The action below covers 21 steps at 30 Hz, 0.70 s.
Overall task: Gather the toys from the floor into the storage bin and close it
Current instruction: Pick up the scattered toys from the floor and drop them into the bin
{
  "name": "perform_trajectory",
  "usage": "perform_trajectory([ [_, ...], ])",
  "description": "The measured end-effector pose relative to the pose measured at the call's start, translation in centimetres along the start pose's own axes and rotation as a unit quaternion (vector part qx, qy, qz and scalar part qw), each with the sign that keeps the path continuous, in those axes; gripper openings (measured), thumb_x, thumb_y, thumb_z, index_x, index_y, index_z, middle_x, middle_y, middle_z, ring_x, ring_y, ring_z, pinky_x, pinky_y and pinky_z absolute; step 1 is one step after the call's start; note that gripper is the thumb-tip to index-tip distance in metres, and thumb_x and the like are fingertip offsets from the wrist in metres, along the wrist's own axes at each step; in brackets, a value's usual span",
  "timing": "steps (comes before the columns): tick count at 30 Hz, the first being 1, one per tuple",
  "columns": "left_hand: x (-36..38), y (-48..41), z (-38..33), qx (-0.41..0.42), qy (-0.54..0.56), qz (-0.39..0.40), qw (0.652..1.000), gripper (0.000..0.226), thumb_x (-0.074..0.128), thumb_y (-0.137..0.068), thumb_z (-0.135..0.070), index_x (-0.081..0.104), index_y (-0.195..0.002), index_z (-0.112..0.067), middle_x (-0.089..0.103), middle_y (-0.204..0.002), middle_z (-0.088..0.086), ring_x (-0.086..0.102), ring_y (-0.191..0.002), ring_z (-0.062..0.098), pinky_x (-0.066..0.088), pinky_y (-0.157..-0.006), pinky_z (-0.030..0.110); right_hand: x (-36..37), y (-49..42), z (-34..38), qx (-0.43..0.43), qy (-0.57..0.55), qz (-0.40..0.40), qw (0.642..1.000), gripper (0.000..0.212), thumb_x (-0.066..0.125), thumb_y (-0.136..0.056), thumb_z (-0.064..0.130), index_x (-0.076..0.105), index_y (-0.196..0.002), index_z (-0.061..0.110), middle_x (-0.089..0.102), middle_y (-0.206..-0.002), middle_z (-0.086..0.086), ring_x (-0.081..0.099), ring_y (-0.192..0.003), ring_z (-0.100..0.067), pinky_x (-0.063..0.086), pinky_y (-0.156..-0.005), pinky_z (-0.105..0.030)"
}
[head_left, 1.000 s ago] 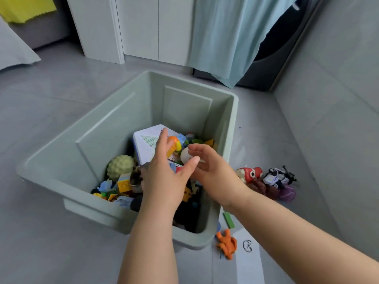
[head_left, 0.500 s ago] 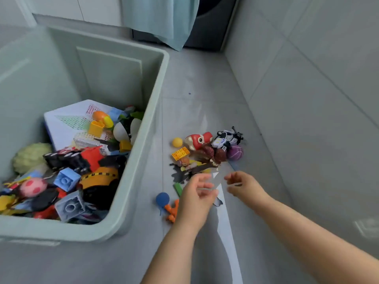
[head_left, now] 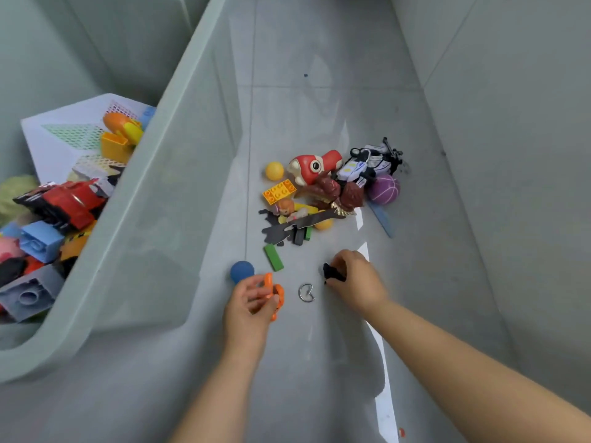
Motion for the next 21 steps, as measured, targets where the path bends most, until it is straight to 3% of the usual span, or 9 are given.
perform_trajectory([
  [3,0.8,0.3,-0.1,-0.067,0.083,0.025,0.994,0.025,0.063,-0.087,-0.023,0.06,-0.109,-0.011,0.067,-0.096,0.011,0.063,-0.084,0.021,0.05,-0.071,0.029,-0.1,1.7,2.1,0.006,-0.218,0.031,0.975,0.026,0.072,-0.076,0.005,0.052,-0.085,0.019,0.051,-0.074,0.006,0.048,-0.067,-0.012,0.04,-0.059,-0.012],
  [6,1.5,0.5,-1.2,-0.184,0.234,0.1,0.949,0.037,0.037,-0.097,-0.038,0.06,-0.111,-0.013,0.069,-0.106,0.009,0.065,-0.099,0.023,0.051,-0.086,0.037,0.0,3.6,5.2,-0.054,-0.365,0.094,0.925,0.019,0.07,-0.08,0.01,0.058,-0.093,0.012,0.056,-0.074,0.005,0.053,-0.064,-0.008,0.047,-0.064,-0.019],
  [8,1.4,0.3,-1.5,-0.216,0.274,0.107,0.931,0.034,0.038,-0.098,-0.037,0.06,-0.109,-0.014,0.068,-0.1,0.009,0.066,-0.092,0.024,0.055,-0.08,0.037,-0.4,3.4,5.5,-0.063,-0.324,0.056,0.942,0.012,0.063,-0.086,0.014,0.06,-0.097,0.01,0.06,-0.079,0.005,0.057,-0.065,-0.007,0.046,-0.062,-0.016],
  [10,1.0,0.2,-1.7,-0.217,0.263,0.084,0.936,0.02,0.046,-0.096,-0.026,0.061,-0.103,-0.015,0.063,-0.086,0.006,0.062,-0.078,0.019,0.058,-0.066,0.027,-0.4,2.5,4.0,-0.071,-0.141,0.022,0.987,0.022,0.062,-0.087,0.016,0.059,-0.108,0.013,0.057,-0.098,0.001,0.055,-0.078,-0.011,0.045,-0.071,-0.019],
  [13,0.4,0.1,-1.8,-0.19,0.218,0.079,0.954,0.012,0.048,-0.095,-0.021,0.06,-0.096,-0.016,0.057,-0.081,0.003,0.058,-0.076,0.017,0.058,-0.071,0.028,1.7,2.1,2.4,-0.102,0.054,0.105,0.988,0.044,0.065,-0.082,0.021,0.051,-0.124,0.017,0.048,-0.116,-0.006,0.053,-0.096,-0.021,0.043,-0.085,-0.027],
  [15,0.0,0.2,-1.7,-0.182,0.199,0.076,0.96,0.016,0.048,-0.094,-0.028,0.06,-0.09,-0.017,0.059,-0.085,0.003,0.059,-0.082,0.018,0.053,-0.082,0.034,3.0,2.2,2.2,-0.121,0.068,0.104,0.985,0.036,0.064,-0.082,0.019,0.056,-0.117,0.013,0.05,-0.11,-0.009,0.055,-0.098,-0.026,0.04,-0.081,-0.025],
  [19,-0.5,0.4,-1.7,-0.195,0.215,0.099,0.952,0.04,0.034,-0.096,-0.047,0.062,-0.098,-0.019,0.064,-0.096,0.004,0.063,-0.093,0.021,0.049,-0.085,0.036,1.9,1.7,1.5,-0.057,0.021,0.024,0.998,0.015,0.062,-0.081,0.012,0.063,-0.096,0.009,0.059,-0.093,-0.007,0.057,-0.085,-0.023,0.034,-0.066,-0.021],
  [21,-0.4,0.4,-1.7,-0.212,0.236,0.126,0.94,0.046,0.029,-0.096,-0.051,0.062,-0.102,-0.02,0.064,-0.098,0.005,0.062,-0.098,0.023,0.047,-0.088,0.039,0.5,2.8,2.0,-0.022,-0.109,0.019,0.994,0.01,0.069,-0.08,0.011,0.063,-0.088,0.014,0.061,-0.079,0.0,0.054,-0.07,-0.016,0.04,-0.06,-0.016],
])
Point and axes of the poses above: each hand's wrist, its own y-axis away from the middle knuckle, its own x-axis out of the palm, z = x × y, the point moved 1 cm from there along -y, towards the middle knuckle
